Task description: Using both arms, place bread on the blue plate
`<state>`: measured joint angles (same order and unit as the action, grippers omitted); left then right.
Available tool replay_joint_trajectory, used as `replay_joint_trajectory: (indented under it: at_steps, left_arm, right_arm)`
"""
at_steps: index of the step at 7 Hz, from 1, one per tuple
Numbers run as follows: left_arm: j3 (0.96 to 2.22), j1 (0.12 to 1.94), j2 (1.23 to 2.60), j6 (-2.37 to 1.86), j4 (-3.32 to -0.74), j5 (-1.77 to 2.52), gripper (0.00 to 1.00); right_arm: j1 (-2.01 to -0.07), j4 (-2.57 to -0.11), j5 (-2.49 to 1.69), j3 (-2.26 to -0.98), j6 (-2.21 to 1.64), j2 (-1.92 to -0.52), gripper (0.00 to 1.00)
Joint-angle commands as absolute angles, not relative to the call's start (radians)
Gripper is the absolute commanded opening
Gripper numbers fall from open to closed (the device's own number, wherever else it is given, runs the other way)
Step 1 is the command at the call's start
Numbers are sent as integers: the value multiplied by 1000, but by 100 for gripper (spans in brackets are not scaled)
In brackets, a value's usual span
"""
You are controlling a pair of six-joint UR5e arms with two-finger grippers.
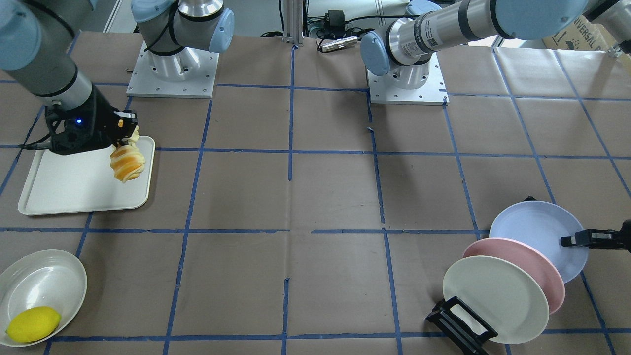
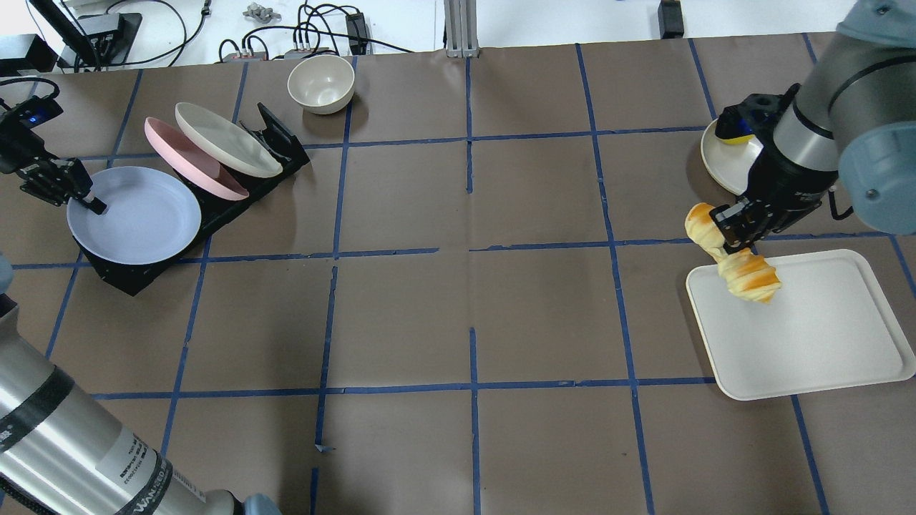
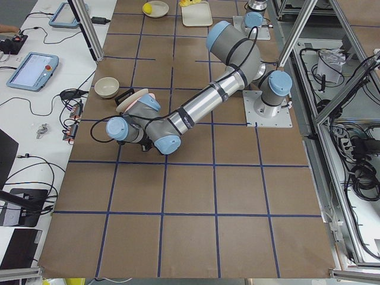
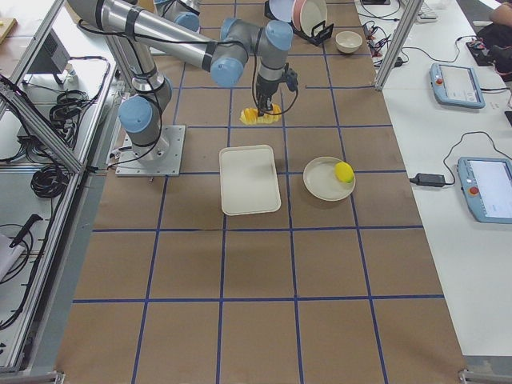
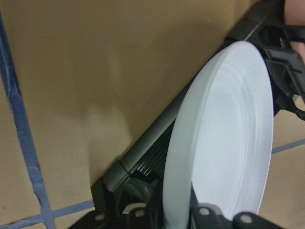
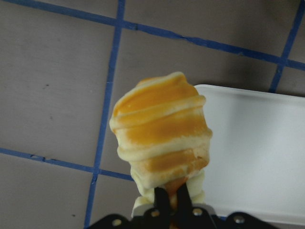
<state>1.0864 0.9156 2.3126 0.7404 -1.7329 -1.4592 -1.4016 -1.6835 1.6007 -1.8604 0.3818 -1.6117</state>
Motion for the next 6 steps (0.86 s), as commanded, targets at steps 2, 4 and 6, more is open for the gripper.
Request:
replay_joint_trajectory:
  at_steps: [2, 4, 6]
  left_arm:
    - [1094, 904, 2243, 745, -1767, -1523, 6]
    - [1114, 904, 2159, 753, -1825, -1581, 5]
    - [1138, 920, 2047, 752, -1914, -1598, 5]
  right_arm:
    - [-1652, -1621, 1628, -1803, 59, -1634, 16]
    - [-1670, -1615, 1626, -1810, 15, -1640, 16]
    - [-1669, -1594, 1614, -1804, 29, -1649, 21]
